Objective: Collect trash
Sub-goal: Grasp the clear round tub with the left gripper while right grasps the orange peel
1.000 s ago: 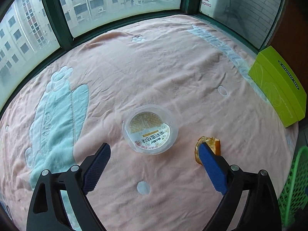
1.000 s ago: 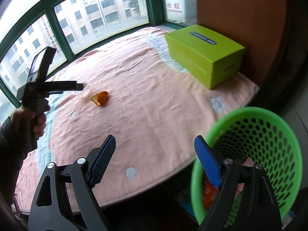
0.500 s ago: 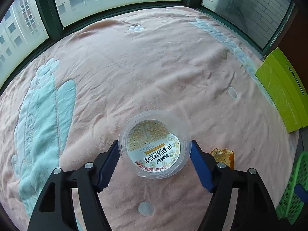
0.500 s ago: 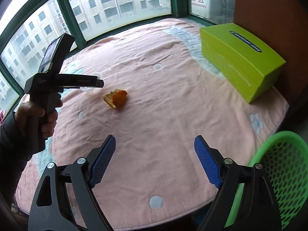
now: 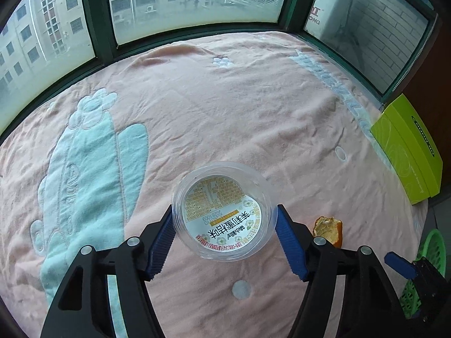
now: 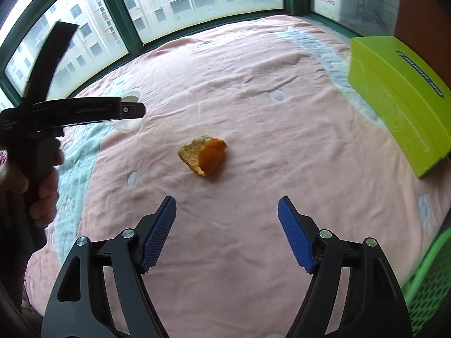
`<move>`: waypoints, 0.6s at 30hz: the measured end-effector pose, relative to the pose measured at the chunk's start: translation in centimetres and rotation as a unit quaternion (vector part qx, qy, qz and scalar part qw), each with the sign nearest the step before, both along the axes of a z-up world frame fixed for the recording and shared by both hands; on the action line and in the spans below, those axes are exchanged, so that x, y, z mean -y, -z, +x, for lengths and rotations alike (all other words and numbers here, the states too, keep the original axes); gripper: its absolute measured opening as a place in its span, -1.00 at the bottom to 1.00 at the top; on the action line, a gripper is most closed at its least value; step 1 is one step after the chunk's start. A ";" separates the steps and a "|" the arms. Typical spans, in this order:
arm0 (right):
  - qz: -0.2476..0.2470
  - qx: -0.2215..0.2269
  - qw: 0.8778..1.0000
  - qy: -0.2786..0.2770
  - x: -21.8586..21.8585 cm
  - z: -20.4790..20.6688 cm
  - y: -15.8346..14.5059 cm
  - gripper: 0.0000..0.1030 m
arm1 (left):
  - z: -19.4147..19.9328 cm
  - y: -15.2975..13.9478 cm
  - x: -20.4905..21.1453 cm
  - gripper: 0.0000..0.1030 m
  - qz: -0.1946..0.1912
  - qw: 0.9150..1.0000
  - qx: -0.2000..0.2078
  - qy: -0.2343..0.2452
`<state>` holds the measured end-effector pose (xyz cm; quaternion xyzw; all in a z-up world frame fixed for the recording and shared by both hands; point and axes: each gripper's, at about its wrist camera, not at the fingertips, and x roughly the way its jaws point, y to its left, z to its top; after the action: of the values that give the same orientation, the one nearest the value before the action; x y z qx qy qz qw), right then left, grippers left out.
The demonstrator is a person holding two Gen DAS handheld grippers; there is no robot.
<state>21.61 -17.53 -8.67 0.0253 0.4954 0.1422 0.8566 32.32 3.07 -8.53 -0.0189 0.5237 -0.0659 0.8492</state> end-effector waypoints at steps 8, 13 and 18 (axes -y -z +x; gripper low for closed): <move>-0.007 -0.014 1.000 -0.011 -3.0 3.2 2.3 0.18 | -1.1 -1.1 -2.0 0.29 -0.008 1.000 0.012 -0.008; -0.013 -0.026 1.000 -0.009 -3.7 4.3 3.5 0.02 | -1.5 -1.1 -2.4 0.29 -0.010 1.000 0.012 -0.010; -0.013 -0.019 1.000 -0.006 -3.6 4.6 3.5 -0.15 | -1.7 -0.9 -2.7 0.29 -0.009 1.000 0.009 -0.013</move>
<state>26.19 -13.93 -12.21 0.0137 0.5139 0.1403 0.8462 30.57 5.81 -7.60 -0.0329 0.5155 -0.0601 0.8541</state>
